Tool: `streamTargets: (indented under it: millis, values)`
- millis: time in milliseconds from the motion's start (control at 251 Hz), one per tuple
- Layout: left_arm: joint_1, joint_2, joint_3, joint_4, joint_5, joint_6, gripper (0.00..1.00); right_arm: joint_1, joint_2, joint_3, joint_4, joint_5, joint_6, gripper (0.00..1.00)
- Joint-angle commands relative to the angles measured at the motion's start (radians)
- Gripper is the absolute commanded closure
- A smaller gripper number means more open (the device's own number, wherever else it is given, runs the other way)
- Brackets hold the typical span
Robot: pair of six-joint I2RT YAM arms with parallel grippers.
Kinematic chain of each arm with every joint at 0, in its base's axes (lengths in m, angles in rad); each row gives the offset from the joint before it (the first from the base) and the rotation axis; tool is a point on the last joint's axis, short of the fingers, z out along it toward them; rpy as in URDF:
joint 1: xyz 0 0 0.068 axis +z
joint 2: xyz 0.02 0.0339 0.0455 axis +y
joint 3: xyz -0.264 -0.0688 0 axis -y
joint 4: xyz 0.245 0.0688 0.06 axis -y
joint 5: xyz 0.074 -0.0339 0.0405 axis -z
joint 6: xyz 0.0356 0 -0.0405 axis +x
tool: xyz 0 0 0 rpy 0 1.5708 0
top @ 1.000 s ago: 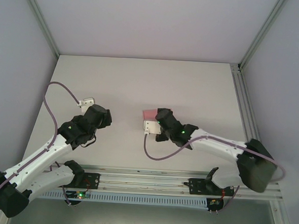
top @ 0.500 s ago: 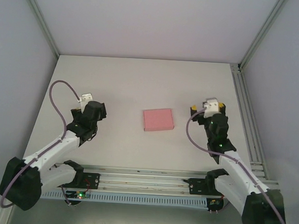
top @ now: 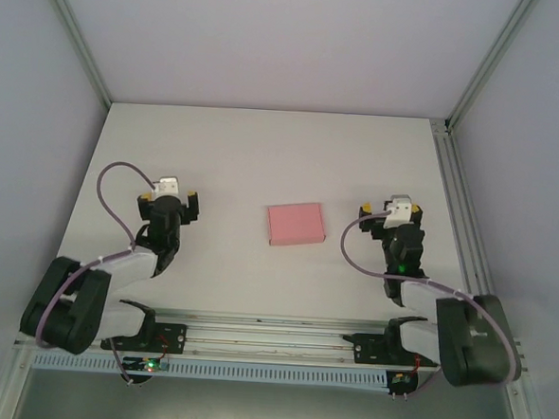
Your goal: Assemble paper box
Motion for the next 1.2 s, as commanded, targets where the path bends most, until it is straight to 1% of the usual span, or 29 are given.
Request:
streamTargets:
  millis: [0,52,120,160,196,235,279,303,343,363,439,487,515,551,575,619,631,714,734,762,782,802,842,870,906,966,1030,1101,1197]
  values:
    - [0.032,0.034,0.029,0.103,0.045,0.037,0.00,-0.017,0.041,0.032,0.108,-0.046,-0.016,0.02]
    - [0.039,0.055,0.071,0.035,0.047,0.035,0.00,-0.025,0.070,0.031,0.134,-0.077,-0.018,0.02]
    - [0.045,0.087,0.108,0.006,0.065,0.059,0.00,-0.029,0.129,0.032,0.172,-0.124,-0.033,0.02]
    - [0.046,0.095,0.108,0.018,0.073,0.071,0.00,-0.031,0.187,0.037,0.219,-0.154,-0.041,0.02]
    - [0.048,0.091,0.105,0.016,0.074,0.068,0.00,-0.044,0.231,0.033,0.289,-0.145,-0.011,0.02]
    - [0.055,0.085,0.094,0.032,0.073,0.060,0.00,-0.065,0.265,0.045,0.266,-0.136,0.005,0.02]
    - [0.069,0.074,0.085,0.036,0.085,0.049,0.00,-0.073,0.325,0.079,0.305,-0.124,0.037,0.02]
    - [0.082,0.070,0.078,0.044,0.096,0.043,0.00,-0.078,0.328,0.107,0.258,-0.128,0.042,0.02]
    - [0.101,0.067,0.074,0.049,0.104,0.030,0.00,-0.097,0.279,0.178,0.042,-0.142,0.051,0.02]
    - [0.112,0.066,0.071,0.055,0.110,0.023,0.00,-0.111,0.269,0.197,-0.011,-0.147,0.064,0.02]
    - [0.147,0.079,0.078,0.061,0.099,0.005,0.00,-0.115,0.318,0.160,0.153,-0.129,0.089,0.02]
    - [0.167,0.105,0.094,0.073,0.109,0.010,0.00,-0.115,0.298,0.168,0.095,-0.128,0.082,0.02]
    - [0.175,0.135,0.093,0.123,0.115,0.015,0.00,-0.115,0.286,0.179,0.056,-0.126,0.076,0.02]
    - [0.196,0.195,0.095,0.170,0.145,-0.001,0.00,-0.112,0.291,0.175,0.068,-0.123,0.074,0.02]
    - [0.204,0.235,0.103,0.221,0.161,0.019,0.00,-0.113,0.297,0.172,0.087,-0.123,0.078,0.02]
    - [0.193,0.223,0.152,0.075,0.222,0.036,0.00,-0.113,0.299,0.169,0.098,-0.121,0.078,0.02]
    - [0.196,0.218,0.158,0.063,0.236,0.036,0.00,-0.112,0.298,0.169,0.096,-0.121,0.078,0.02]
    - [0.199,0.223,0.090,0.193,0.266,0.046,0.00,-0.111,0.293,0.171,0.080,-0.121,0.074,0.02]
    - [0.198,0.243,0.057,0.275,0.261,0.045,0.00,-0.111,0.294,0.172,0.079,-0.122,0.075,0.02]
    - [0.196,0.301,0.011,0.471,0.236,0.058,0.00,-0.111,0.293,0.171,0.081,-0.121,0.074,0.02]
    - [0.191,0.311,-0.016,0.523,0.230,0.067,0.00,-0.111,0.294,0.171,0.081,-0.122,0.075,0.02]
    - [0.191,0.286,-0.029,0.487,0.239,0.054,0.00,-0.111,0.294,0.171,0.081,-0.121,0.075,0.02]
    - [0.212,0.239,-0.005,0.361,0.249,0.018,0.00,-0.111,0.293,0.172,0.081,-0.121,0.074,0.02]
    - [0.221,0.258,0.019,0.358,0.239,0.008,0.00,-0.110,0.293,0.172,0.081,-0.120,0.074,0.02]
    - [0.214,0.283,0.039,0.363,0.269,0.038,0.00,-0.111,0.294,0.172,0.081,-0.120,0.074,0.02]
    - [0.209,0.258,0.064,0.262,0.289,0.045,0.00,-0.111,0.295,0.171,0.081,-0.120,0.074,0.02]
    - [0.209,0.276,0.052,0.323,0.288,0.050,0.00,-0.111,0.294,0.172,0.083,-0.121,0.074,0.02]
    - [0.209,0.262,0.061,0.278,0.289,0.045,0.00,-0.111,0.294,0.173,0.080,-0.121,0.074,0.02]
    - [0.209,0.265,0.060,0.285,0.288,0.047,0.00,-0.111,0.295,0.173,0.080,-0.121,0.074,0.02]
